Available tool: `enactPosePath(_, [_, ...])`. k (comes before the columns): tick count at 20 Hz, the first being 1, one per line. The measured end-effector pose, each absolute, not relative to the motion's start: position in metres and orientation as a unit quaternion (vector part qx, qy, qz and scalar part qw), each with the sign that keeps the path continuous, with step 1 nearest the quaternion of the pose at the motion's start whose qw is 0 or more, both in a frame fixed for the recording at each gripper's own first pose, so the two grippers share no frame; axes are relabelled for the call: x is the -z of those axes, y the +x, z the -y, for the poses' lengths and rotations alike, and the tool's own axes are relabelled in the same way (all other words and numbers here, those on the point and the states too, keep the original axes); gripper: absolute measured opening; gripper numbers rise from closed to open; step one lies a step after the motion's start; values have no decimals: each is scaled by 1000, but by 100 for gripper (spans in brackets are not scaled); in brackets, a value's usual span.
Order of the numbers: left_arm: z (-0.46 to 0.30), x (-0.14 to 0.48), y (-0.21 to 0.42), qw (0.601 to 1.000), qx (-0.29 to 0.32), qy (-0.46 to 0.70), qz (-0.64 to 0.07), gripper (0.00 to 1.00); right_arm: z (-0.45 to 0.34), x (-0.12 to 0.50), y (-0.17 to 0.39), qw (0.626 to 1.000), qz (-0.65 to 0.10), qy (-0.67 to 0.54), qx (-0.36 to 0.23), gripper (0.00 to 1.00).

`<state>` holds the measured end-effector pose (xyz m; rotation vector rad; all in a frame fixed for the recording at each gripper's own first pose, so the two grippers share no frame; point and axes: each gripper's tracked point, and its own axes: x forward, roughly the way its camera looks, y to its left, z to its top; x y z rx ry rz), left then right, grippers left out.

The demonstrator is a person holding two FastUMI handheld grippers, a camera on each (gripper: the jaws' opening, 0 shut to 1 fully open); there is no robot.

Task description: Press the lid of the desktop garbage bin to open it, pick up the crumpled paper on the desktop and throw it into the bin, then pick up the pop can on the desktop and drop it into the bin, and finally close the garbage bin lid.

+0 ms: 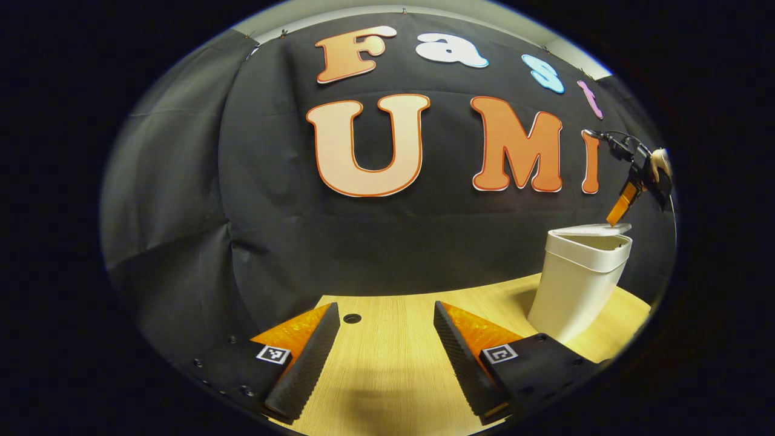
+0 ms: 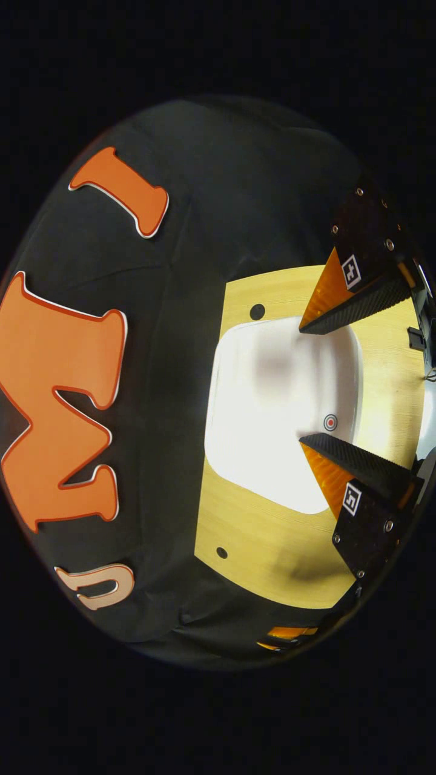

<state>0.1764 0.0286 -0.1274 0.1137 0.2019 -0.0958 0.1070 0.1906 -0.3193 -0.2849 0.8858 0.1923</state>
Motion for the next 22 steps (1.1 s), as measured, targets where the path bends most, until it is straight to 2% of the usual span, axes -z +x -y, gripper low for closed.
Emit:
enactPosePath(9, [-29,127,173,992,47,55,-101,99,-190,345,95,883,-449,-105,-91,99])
enactPosePath(17, [-19,132,175,992,52,46,-105,99,-193,348,99,896,-420,-98,-106,98])
enactPosePath(22, [-11,120,177,992,60,54,-94,99,-192,344,103,903,-414,-74,-87,99])
